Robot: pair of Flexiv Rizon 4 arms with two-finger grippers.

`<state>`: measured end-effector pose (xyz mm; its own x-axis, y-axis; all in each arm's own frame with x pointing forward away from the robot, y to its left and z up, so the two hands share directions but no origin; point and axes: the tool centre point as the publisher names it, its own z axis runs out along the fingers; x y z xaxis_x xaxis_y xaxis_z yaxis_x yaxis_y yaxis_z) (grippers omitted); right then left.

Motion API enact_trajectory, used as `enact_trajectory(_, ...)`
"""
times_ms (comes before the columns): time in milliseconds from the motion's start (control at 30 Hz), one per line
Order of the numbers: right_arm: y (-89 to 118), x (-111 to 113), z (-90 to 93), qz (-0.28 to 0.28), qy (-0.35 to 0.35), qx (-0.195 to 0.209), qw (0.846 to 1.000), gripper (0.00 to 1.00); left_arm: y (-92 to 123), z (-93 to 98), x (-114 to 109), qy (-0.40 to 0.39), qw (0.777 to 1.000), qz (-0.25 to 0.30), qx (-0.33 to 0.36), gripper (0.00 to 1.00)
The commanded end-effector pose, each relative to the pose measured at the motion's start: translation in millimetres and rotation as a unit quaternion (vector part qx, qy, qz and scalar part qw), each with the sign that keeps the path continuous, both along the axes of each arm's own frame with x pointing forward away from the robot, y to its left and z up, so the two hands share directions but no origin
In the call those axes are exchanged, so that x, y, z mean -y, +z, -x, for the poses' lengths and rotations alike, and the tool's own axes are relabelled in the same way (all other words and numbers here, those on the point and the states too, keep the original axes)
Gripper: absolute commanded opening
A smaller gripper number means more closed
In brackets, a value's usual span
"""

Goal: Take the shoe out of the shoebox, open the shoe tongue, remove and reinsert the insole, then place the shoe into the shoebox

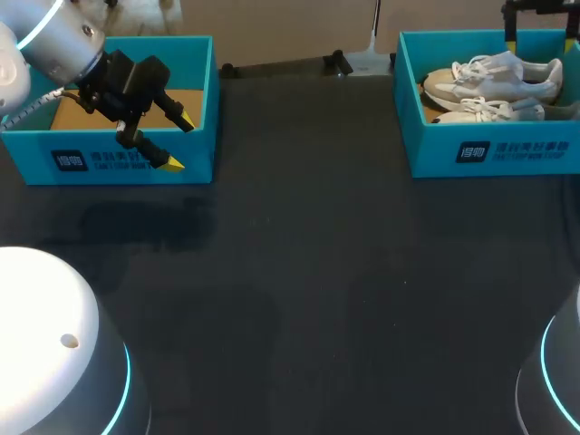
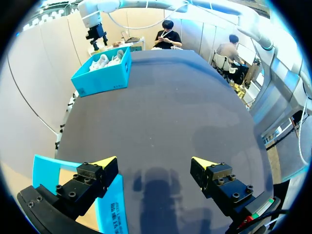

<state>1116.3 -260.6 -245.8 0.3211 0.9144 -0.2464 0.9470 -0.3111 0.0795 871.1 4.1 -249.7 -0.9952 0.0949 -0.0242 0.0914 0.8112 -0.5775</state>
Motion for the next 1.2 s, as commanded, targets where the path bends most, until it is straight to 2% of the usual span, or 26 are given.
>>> enact_trajectory(33, 17.9, -12.7, 27.0, 0.006, 0.017, 0.036, 0.999, 1.0, -0.2, -0.4, 0.2, -0.001, 1.0, -0.001, 0.0, 1.0)
enact_trajectory(267, 37.5, -28.1, 47.8, -0.012, 0.056, 0.039, 0.998, 1.0, -0.2, -0.4, 0.2, -0.001, 1.0, -0.001, 0.0, 1.0)
enact_trajectory(500, 45.5, -35.8, 75.0, -0.039, 0.088, 0.03, 0.995, 1.0, -0.2, -0.4, 0.2, -0.001, 1.0, -0.001, 0.0, 1.0)
enact_trajectory(533, 46.2, -36.3, 78.6, -0.047, 0.091, 0.03, 0.994, 1.0, -1.2, -5.4, 1.3, 0.031, 0.999, -0.014, -0.018, 1.0)
enact_trajectory(667, 50.3, -40.0, 91.1, -0.06, 0.11, 0.025, 0.992, 1.0, 7.8, -6.2, 0.8, 0.103, 0.993, -0.033, -0.048, 1.0)
enact_trajectory(800, 54.1, -43.0, 103.3, -0.07, 0.123, 0.026, 0.989, 1.0, 17.0, -12.8, -0.6, 0.194, 0.974, -0.076, -0.087, 1.0)
enact_trajectory(933, 57.6, -44.2, 114.6, -0.074, 0.137, 0.029, 0.987, 1.0, 32.8, -16.3, -8.1, 0.27, 0.954, -0.075, -0.11, 1.0)
enact_trajectory(967, 58.5, -44.7, 116.5, -0.075, 0.143, 0.031, 0.986, 1.0, 34.6, -18.4, -9.7, 0.302, 0.941, -0.096, -0.123, 1.0)
enact_trajectory(1067, 61.7, -46.7, 124.3, -0.079, 0.153, 0.03, 0.984, 1.0, 38.4, -20.7, -13.4, 0.351, 0.921, -0.098, -0.141, 1.0)
enact_trajectory(1200, 66.9, -49.0, 139.6, -0.086, 0.166, 0.029, 0.982, 1.0, 42.5, -24.6, -18.8, 0.43, 0.88, -0.11, -0.169, 1.0)
